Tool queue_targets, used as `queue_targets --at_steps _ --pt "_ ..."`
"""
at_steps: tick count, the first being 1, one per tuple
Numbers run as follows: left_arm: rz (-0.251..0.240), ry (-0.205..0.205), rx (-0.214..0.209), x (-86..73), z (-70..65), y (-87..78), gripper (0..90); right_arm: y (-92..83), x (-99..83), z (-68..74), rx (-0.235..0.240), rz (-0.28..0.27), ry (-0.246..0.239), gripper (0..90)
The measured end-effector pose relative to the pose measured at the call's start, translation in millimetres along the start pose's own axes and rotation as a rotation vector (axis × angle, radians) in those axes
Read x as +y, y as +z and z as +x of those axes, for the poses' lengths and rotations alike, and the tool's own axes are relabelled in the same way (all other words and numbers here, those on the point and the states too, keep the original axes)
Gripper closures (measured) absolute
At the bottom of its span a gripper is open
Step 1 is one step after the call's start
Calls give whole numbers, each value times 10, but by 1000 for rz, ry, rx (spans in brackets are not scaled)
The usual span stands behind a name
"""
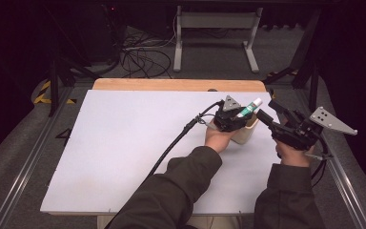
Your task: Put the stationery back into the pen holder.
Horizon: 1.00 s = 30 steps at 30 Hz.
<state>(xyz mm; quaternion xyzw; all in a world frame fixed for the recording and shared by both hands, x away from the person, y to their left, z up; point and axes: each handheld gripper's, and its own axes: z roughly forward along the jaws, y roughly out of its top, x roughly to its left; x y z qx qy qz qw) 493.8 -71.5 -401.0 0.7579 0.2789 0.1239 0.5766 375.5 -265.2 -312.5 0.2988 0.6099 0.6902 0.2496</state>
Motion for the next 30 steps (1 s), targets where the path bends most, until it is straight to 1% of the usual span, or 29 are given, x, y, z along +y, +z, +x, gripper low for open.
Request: queue_targets --at_steps 1,2,5,6,9,15,16,17,18,19,20,22,26,30 --pt "1 7 2 -4 -3 9 648 -2 1 -1 1 0 1 347" --pt "4 4 3 -6 -12 18 650 -8 2 -3 -2 -3 5 347" --pt "12 22 8 -8 -25 30 651 -11 3 -6 -2 -4 6 349" --pt "13 16 8 -10 -35 36 651 -13 3 -7 -3 -5 6 350" --pt "16 25 12 -10 -42 39 652 -14 5 -6 -1 -6 6 351" --pt "41 21 4 -35 -45 43 652 -23 3 -21 -2 -7 8 352" --pt "48 23 6 -41 -40 48 652 -22 0 -26 -3 -4 8 352" --pt "58 12 4 -51 -43 52 652 -22 0 -26 -3 -4 8 352" --pt "64 16 6 -57 -41 53 652 -21 -1 -29 -2 -4 9 351" --pt "66 27 11 -55 -43 51 652 -20 -2 -30 -2 -3 10 352" --pt "68 25 14 -53 -48 51 652 -18 -3 -30 -2 -1 11 352" --pt "67 9 13 -50 -47 53 651 -13 -5 -30 -1 2 11 352" --pt "64 -3 21 -38 -36 49 635 -9 -6 -27 0 6 15 352" --pt "69 12 33 -31 -34 44 634 -10 -6 -33 1 6 18 354"
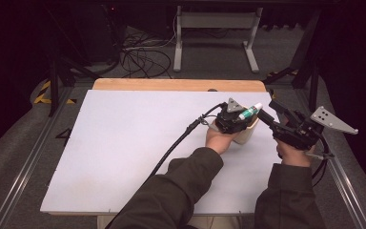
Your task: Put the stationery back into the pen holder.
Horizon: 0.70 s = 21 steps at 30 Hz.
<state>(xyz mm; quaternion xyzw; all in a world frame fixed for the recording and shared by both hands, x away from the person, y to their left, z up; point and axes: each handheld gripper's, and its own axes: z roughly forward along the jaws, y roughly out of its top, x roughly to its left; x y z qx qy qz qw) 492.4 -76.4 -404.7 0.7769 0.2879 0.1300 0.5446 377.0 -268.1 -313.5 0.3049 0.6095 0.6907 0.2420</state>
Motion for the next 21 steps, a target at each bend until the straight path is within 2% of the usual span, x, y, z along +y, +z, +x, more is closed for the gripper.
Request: queue_targets --at_steps 7,21 --pt "1 -13 13 14 21 -11 586 -1 0 -3 1 1 0 356" --pt "-15 -39 -18 34 48 -31 531 4 -6 -8 3 5 3 357"
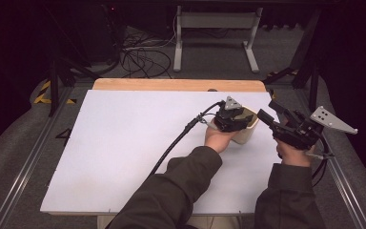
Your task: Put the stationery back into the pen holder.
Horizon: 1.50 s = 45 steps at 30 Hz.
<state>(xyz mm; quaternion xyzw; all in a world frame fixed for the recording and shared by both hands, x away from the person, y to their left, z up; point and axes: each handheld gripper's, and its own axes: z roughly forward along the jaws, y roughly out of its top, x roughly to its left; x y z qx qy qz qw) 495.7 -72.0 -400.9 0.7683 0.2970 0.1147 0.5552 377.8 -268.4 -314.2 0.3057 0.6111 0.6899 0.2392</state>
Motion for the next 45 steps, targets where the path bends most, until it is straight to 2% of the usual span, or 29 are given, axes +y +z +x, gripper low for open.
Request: queue_targets --at_steps 6,9,17,23,28,34,45 --pt "-23 -10 -7 27 6 -16 493 6 -1 3 4 2 -4 357" --pt "-24 -24 -18 25 16 -13 471 9 -2 5 1 2 -1 357" --pt "-33 -29 -31 22 26 -6 419 10 -3 5 2 5 -1 357" --pt "-43 -8 -37 29 17 -18 371 6 -3 1 3 3 -1 357" --pt "-45 -12 -36 26 11 -8 334 7 -2 5 3 4 -3 357" --pt "-46 7 -30 35 10 -18 295 6 -4 0 2 3 -3 357" --pt "-54 5 -33 52 17 -36 231 -4 -4 -7 0 4 -6 357"
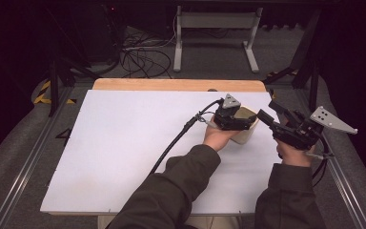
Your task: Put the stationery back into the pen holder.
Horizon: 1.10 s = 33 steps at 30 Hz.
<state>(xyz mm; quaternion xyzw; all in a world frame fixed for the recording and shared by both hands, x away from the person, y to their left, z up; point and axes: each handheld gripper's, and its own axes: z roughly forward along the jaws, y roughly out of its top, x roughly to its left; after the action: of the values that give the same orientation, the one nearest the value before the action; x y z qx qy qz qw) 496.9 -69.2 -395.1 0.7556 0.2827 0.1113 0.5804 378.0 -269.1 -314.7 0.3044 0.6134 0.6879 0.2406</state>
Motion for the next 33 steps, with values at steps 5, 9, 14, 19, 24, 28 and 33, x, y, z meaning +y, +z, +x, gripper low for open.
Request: queue_targets --at_steps 5,9,14,19,24,28,33 --pt "-7 13 -2 27 -18 -34 206 2 -1 4 -1 1 2 357" --pt "-8 24 -4 55 -34 -73 186 4 -4 13 -1 3 -1 357" --pt "-7 46 -16 87 -74 -126 167 -8 -2 18 -2 2 0 357" --pt "9 80 -24 99 -124 -170 145 3 -9 17 0 8 -2 357" --pt "4 81 -17 118 -140 -226 114 33 -25 29 2 23 -8 357" --pt "-6 88 -13 138 -139 -292 107 57 -35 40 5 32 -13 357" --pt "-22 85 -12 141 -113 -396 105 59 -33 44 5 36 -22 357"
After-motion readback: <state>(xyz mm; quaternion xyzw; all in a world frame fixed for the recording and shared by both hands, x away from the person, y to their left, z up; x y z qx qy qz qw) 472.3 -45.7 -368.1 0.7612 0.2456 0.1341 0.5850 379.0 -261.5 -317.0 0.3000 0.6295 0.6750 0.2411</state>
